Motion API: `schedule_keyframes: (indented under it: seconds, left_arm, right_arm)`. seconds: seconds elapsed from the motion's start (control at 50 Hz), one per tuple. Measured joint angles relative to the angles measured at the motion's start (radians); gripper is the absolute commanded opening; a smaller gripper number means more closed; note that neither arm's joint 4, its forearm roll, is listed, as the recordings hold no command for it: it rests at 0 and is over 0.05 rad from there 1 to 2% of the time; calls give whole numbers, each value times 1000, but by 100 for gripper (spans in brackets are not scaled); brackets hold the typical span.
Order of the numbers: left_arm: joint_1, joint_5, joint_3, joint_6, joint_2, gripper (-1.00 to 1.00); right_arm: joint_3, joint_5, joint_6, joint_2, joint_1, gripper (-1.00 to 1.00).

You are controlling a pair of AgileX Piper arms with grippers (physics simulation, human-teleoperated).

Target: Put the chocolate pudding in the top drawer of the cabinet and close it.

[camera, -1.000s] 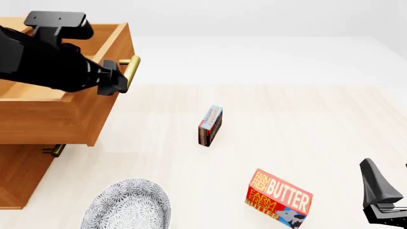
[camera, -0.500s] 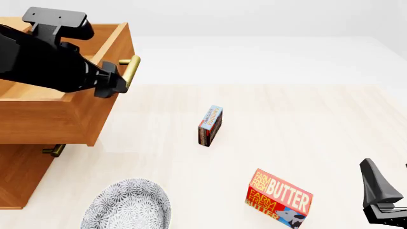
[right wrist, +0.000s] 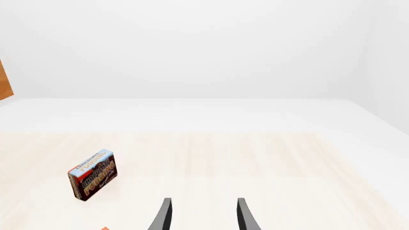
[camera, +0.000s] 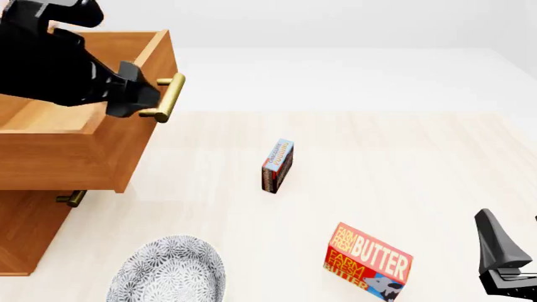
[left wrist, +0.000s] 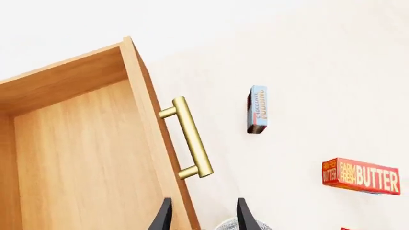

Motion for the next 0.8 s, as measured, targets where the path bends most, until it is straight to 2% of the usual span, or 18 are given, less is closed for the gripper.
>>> schedule_keyframes:
  seconds: [0.16, 0.36, 0.56, 0.8]
  left_arm:
    - [-53, -59, -53, 68, -53, 100]
    - [-89, -98, -53, 118, -110, 100]
    - [-137, -161, 15, 208, -195, 100]
    - [-200, -262, 146, 276, -311, 100]
  right_arm:
    - [0, 0, 0, 0, 0, 100]
    - [0, 0, 0, 0, 0, 100]
    - [0, 0, 0, 0, 0, 100]
    - [0, 0, 0, 0, 0, 100]
